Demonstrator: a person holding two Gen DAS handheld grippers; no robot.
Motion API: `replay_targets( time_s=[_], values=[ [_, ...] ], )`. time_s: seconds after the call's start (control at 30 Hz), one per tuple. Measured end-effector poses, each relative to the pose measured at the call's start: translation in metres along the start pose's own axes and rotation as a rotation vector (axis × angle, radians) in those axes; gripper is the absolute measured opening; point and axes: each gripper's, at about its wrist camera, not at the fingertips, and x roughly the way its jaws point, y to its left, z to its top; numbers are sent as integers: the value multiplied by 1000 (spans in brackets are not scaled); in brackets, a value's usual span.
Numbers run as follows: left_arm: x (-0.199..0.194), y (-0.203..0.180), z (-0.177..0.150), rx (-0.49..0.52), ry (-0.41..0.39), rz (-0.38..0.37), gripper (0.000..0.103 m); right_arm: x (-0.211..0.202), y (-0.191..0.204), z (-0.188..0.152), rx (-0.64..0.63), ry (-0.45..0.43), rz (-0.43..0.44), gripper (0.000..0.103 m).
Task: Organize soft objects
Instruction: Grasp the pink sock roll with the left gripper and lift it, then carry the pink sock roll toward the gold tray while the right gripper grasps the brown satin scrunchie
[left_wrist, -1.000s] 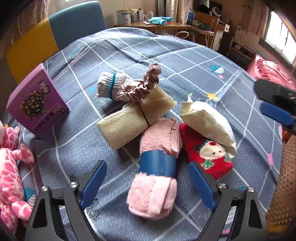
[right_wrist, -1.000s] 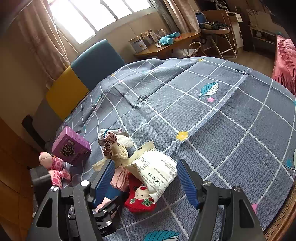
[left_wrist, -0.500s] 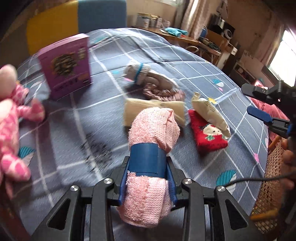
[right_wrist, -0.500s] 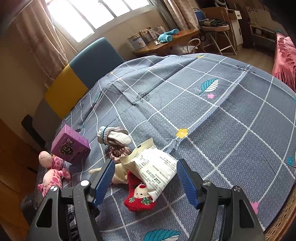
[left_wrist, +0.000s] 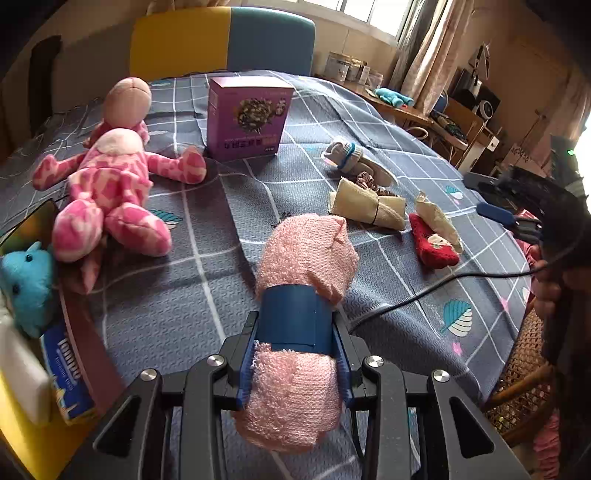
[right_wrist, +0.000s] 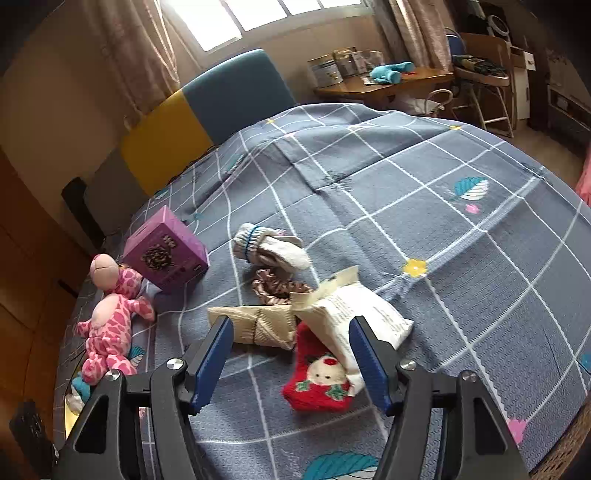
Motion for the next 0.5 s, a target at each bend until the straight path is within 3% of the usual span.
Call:
replay_targets(
  time_s=[0.17,0.3,0.5],
  values=[
    [-26,8,-7,-24,-49,-18,36,42,44,26,-126,106,-15,65],
    [-44,13,-9,-42,-84,-28,36,92,61,34,-156,203,-98,65],
    [-66,26,-13,-79,-122,-35,36,150,55,36,-153,305,-258,65]
  ],
)
